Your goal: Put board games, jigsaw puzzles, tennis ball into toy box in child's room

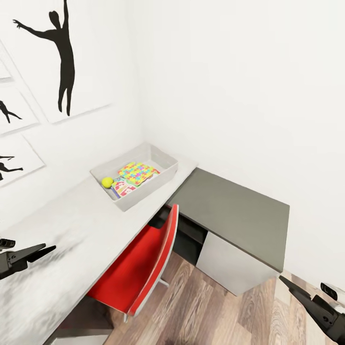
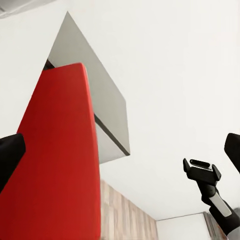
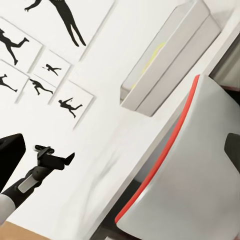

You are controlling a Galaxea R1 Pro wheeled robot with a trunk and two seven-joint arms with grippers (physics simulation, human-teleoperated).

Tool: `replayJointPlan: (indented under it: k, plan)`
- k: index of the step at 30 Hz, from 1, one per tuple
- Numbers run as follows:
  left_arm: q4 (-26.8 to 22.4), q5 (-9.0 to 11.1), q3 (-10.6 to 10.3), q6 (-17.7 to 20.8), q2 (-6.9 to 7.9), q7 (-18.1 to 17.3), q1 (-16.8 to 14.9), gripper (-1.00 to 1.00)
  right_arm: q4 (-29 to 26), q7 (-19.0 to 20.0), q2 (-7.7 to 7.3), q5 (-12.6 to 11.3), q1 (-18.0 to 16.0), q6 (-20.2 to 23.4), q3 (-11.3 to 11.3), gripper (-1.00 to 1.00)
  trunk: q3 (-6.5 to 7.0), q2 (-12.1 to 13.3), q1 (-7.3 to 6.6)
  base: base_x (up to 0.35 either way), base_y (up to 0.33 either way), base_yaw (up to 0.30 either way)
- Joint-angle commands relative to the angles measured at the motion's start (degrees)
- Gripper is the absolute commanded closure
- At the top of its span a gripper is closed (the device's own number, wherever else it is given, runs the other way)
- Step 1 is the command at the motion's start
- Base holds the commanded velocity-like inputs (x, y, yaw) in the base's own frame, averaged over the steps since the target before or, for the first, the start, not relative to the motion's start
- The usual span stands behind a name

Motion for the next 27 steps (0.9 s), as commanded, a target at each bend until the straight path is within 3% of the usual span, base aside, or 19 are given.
replayJointPlan:
  k: [1, 27]
  plan:
    - [0.0, -0.03, -0.01, 0.59, 0.01, -0.22, -0.03, -1.0, -0.01, -0.02, -0.02, -0.29, 0.01, 0.56, 0.01, -1.0, 0.01, -0.09, 0.03, -0.012, 0.0, -0.103]
    - [-0.45, -0.21, 0.37, 0.9, 0.5, -0.22, 0.05, -1.0, 0.05, -0.2, -0.04, -0.21, 0.01, 0.57, 0.03, -1.0, 2.39, -0.09, 0.03, -0.001, 0.0, -0.167]
